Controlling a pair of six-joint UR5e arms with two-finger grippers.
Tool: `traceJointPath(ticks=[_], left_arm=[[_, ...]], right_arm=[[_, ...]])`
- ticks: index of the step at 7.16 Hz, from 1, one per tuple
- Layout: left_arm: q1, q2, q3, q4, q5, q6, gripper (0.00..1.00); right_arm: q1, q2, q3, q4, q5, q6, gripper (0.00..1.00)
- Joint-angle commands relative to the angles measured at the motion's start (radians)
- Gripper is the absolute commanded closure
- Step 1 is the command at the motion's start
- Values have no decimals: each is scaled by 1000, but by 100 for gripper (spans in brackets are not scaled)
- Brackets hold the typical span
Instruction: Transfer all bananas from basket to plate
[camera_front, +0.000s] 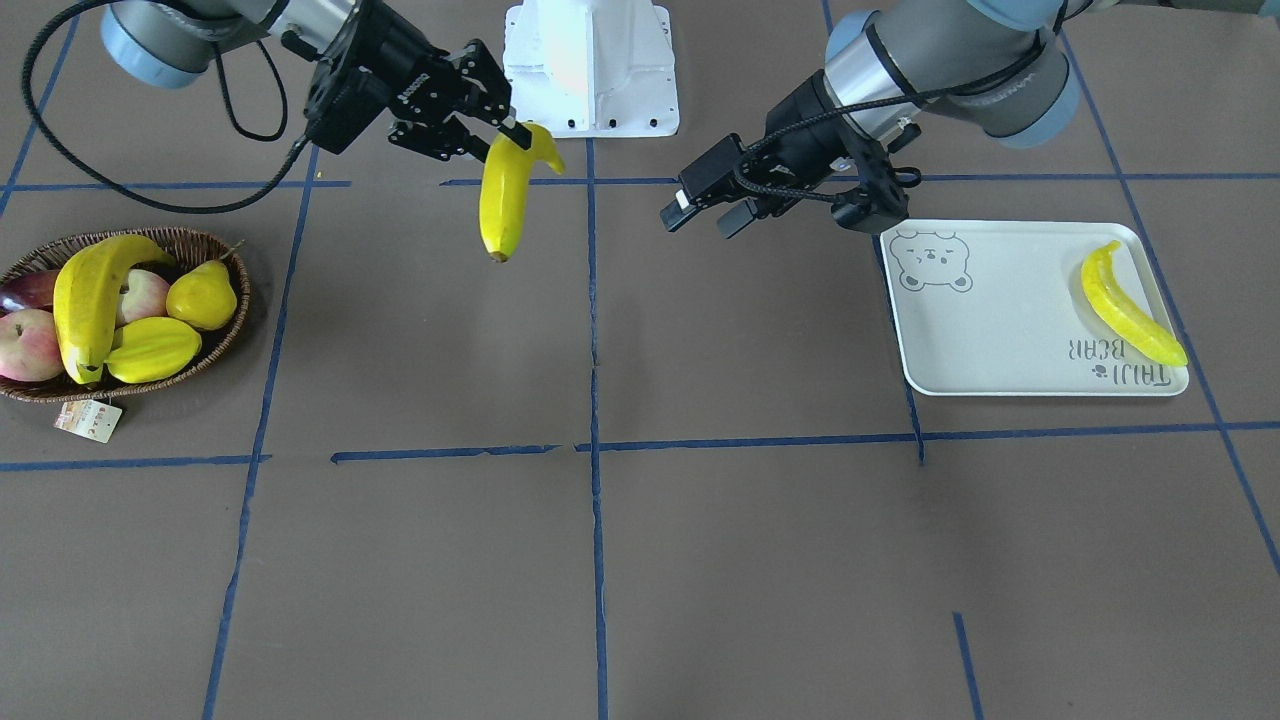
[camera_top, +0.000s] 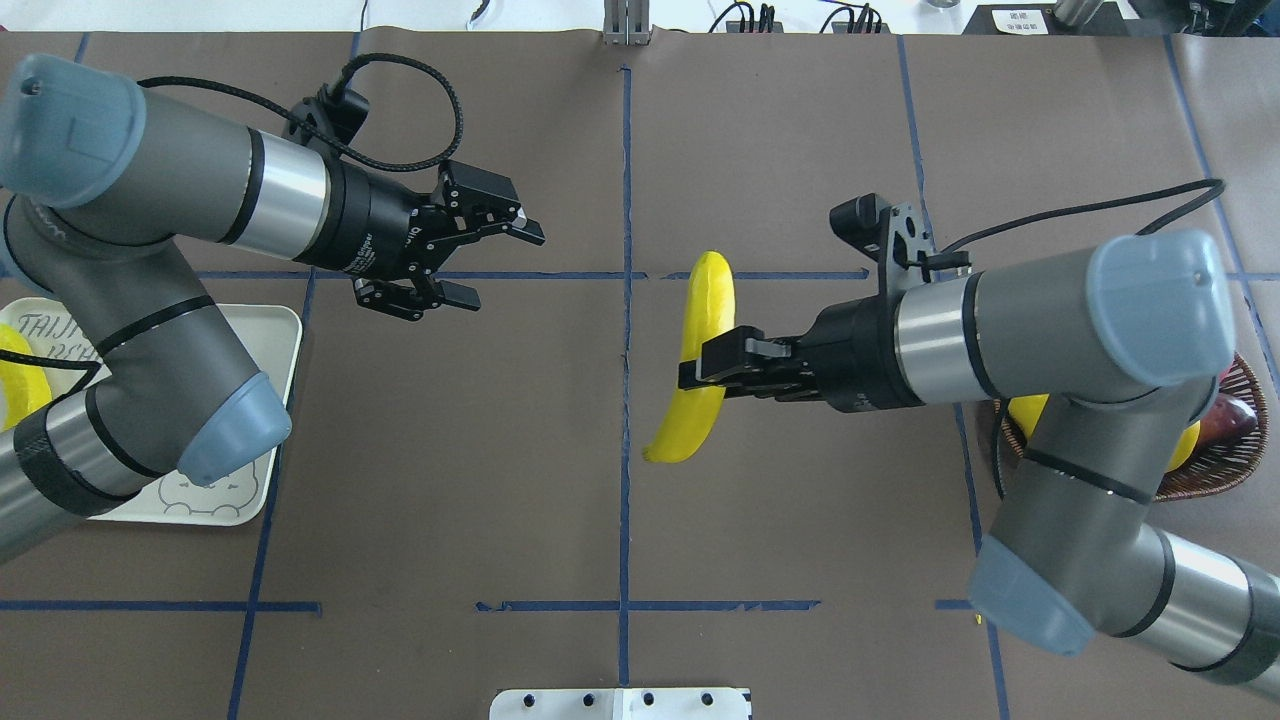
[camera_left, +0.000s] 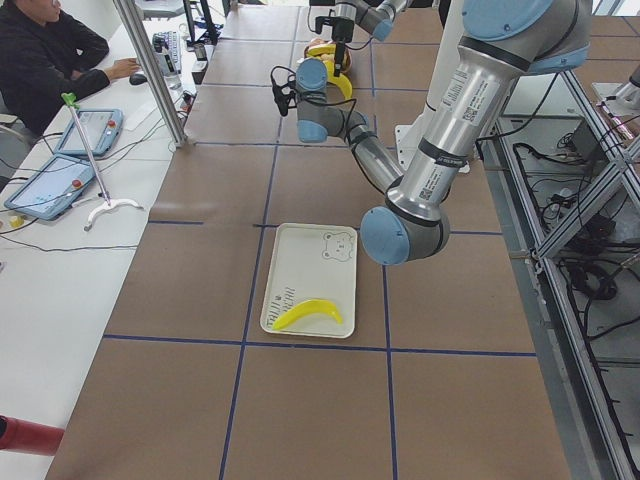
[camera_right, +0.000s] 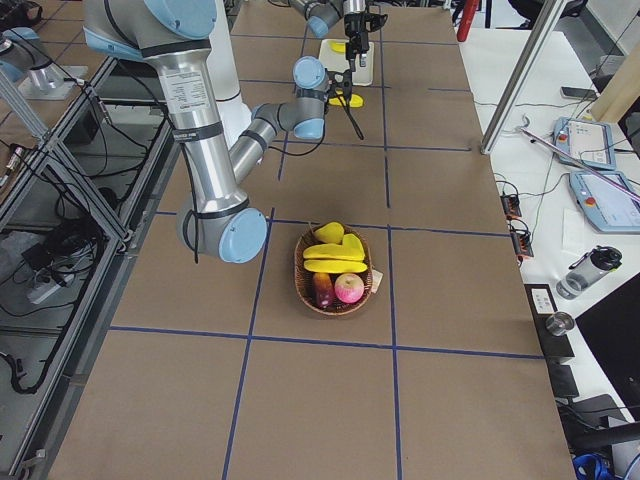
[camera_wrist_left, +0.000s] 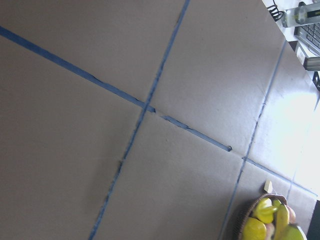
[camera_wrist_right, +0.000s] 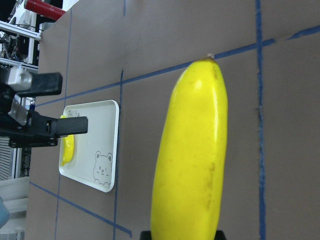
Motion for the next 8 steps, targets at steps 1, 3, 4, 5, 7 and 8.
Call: traceJointPath(ticks=[1,3,4,5,7,8], left_arm=[[34,-59,22,-6,3,-17,1],[80,-67,27,-8,3,-19,1],[103,-67,25,-10,3,-17,1],[119,-67,25,-11,3,-16,1],[148,-67,23,-13,3,-13,1],[148,-67,24,-13,3,-13,7]], right_arm=[[-105,76,-33,14,-112,11,99],[-119,81,-33,14,-132,8,99],[-119,84,-31,14,-132,8,100],[-119,87,-31,14,-134,8,99],[-119,87,-33,14,-134,8,99],[-119,87,-31,14,-132,9,99]])
